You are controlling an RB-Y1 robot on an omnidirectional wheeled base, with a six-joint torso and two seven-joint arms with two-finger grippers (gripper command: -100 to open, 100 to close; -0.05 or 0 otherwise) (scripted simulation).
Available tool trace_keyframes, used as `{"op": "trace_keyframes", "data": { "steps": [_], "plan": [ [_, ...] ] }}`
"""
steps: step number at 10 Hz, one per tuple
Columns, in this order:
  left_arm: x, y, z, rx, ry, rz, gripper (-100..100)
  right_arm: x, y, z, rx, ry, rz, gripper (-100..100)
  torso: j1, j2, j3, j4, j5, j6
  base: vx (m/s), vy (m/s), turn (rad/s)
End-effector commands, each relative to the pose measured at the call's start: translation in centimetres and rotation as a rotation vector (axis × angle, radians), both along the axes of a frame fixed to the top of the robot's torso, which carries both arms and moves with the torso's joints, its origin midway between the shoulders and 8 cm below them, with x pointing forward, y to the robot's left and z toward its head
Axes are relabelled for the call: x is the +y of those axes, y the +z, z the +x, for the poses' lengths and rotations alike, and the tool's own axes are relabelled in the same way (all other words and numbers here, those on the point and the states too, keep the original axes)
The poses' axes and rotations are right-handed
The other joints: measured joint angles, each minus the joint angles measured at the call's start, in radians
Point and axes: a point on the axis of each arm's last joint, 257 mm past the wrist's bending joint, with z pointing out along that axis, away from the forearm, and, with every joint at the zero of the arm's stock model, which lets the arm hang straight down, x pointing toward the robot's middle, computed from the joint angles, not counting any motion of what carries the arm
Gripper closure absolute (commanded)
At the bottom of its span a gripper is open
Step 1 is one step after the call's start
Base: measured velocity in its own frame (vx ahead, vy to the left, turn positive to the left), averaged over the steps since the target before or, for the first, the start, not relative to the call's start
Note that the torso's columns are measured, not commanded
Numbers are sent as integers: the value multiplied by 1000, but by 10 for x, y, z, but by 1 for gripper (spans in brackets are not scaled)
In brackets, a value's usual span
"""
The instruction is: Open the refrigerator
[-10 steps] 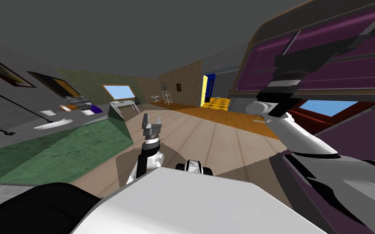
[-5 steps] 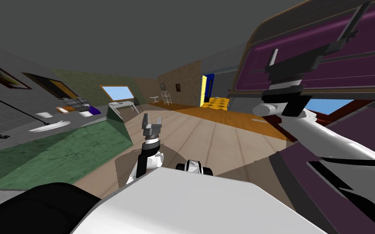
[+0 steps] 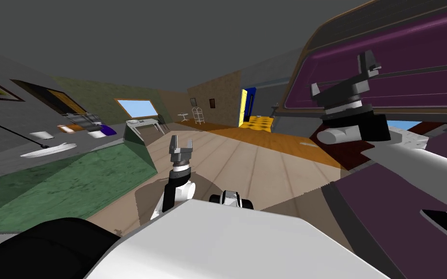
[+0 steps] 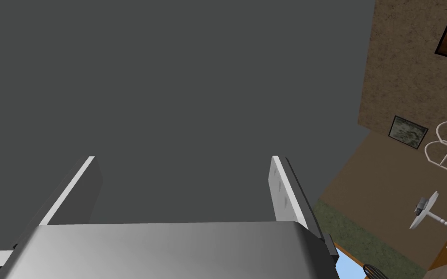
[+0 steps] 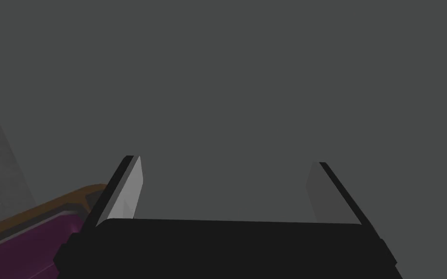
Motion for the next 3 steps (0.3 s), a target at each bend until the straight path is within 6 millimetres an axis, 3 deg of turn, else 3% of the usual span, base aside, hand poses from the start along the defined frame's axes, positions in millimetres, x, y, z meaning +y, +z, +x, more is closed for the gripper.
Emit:
{"op": "trace_keyframes", "data": {
  "steps": [1,2,3],
  "plan": [
    [0,0,0,0,0,0,0,-16,-44,28,126,-170,-163,-100,3,-1,0,0,1,0,58,167,-184],
    [0,0,0,0,0,0,0,-21,-58,32,179,-212,-217,-100,14,-4,-2,-1,3,1,68,237,-108],
    [0,0,0,0,0,0,0,-29,-64,39,220,-263,-270,-100,15,-5,-3,-2,5,-2,28,132,26]
  ]
}}
